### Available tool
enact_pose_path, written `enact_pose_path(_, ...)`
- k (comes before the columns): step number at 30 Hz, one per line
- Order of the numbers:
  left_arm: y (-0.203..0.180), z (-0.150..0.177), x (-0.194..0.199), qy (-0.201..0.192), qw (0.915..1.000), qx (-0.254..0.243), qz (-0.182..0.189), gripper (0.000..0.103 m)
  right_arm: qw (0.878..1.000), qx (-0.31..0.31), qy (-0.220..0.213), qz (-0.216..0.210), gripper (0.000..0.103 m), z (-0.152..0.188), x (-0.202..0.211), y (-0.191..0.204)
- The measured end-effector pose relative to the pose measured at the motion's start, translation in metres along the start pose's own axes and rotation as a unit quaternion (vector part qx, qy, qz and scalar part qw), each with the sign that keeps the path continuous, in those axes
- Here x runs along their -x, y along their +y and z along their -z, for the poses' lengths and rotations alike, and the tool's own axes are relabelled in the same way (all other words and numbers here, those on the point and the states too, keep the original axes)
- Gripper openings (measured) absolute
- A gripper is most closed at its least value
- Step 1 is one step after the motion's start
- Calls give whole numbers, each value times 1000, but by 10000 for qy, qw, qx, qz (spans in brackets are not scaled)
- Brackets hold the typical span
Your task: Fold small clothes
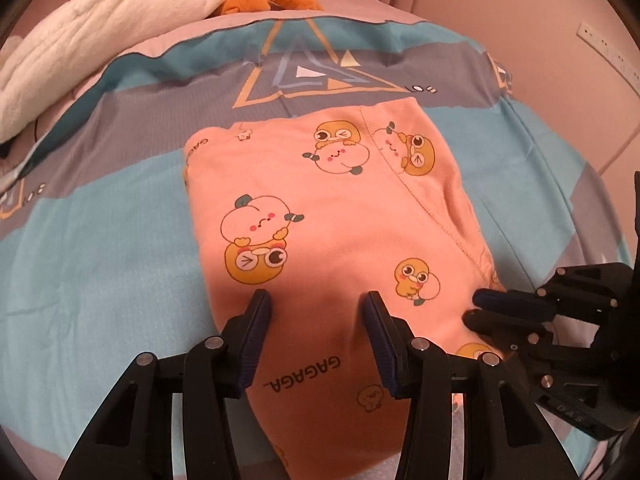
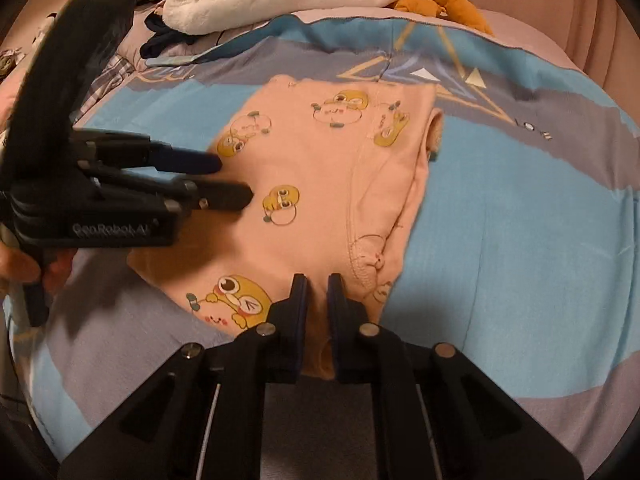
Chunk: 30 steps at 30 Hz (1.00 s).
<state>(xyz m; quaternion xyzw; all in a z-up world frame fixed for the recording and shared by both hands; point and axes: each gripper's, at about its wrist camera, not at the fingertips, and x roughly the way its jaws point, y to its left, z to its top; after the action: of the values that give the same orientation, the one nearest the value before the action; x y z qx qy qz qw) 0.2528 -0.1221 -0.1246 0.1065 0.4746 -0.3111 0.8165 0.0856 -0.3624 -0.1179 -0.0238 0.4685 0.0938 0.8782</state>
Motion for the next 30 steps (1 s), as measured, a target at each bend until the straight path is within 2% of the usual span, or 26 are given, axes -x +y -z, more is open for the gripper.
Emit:
enact_pose_path(2, -4, 3, 3, -42, 10000, -36, -71, 48, 9996, -224, 37, -155, 11, -4, 6, -8)
enact_pose_path(3, -5, 5, 7, -65, 9999, -53, -110, 48, 9992, -300, 7, -268, 16, -6, 9, -10)
enact_pose_path(5, -8, 11, 15, -123, 9998, -77, -136, 48, 9978, -393, -198, -490, 15, -13, 20, -14)
enact_pose_path(11, -19, 27, 20, -145, 9995, -253, -137, 48, 9929, -785, -692, -558, 16, -58, 15, -25)
enact_pose_path(13, -21, 29, 16, -89, 9992, -344, -173, 48, 9919, -972, -628, -527, 16, -78, -3, -32)
enact_pose_path(16, -24, 32, 12, -62, 9988, -438, -210, 48, 9913, -1179, -414, -415, 16, -90, -27, -40)
enact_pose_path(19, -21, 32, 10, -67, 9991, -394, -131, 48, 9902, -1381, 107, -184, 10, -93, -62, -48)
enact_pose_path(22, -18, 30, 11, -70, 9995, -295, -29, 48, 9879, -1535, 105, -212, 8, -94, -69, -52)
enact_pose_path(26, -13, 32, 16, -133, 9998, -119, 40, 48, 9847, -1702, -61, -365, 14, -89, -51, -52)
enact_pose_path(30, -7, 33, 26, -164, 9997, 156, 132, 48, 9829, -1728, -352, -530, 37, -77, -23, -51)
